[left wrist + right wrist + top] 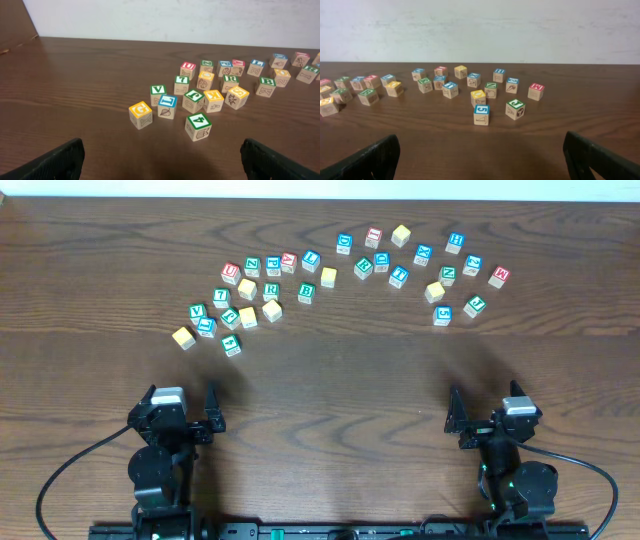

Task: Spell out ROBOT

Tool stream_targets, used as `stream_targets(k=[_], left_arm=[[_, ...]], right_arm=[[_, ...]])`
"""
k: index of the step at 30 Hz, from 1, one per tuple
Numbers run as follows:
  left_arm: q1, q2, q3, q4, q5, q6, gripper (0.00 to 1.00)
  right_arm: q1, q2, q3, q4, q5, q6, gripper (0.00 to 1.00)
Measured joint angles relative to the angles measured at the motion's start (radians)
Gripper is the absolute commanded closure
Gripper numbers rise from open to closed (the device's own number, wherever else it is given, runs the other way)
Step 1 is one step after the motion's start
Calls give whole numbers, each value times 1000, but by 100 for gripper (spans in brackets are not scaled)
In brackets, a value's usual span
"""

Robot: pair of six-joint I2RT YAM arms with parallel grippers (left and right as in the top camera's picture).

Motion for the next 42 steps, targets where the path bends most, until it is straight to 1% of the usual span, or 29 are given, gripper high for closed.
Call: stream_targets(k=[13,20,32,37,42], left_arm=[[0,1,55,5,0,-13,1],[0,1,56,3,1,-55,1],[0,4,56,-15,60,-106,1],[0,26,63,-16,61,-113,1],[0,89,113,-15,61,-120,1]], right_arm=[[0,0,0,0,0,0,1],[0,0,0,0,0,0,1],[0,0,0,0,0,0,1],[0,0,0,0,0,0,1],[0,0,0,0,0,0,1]])
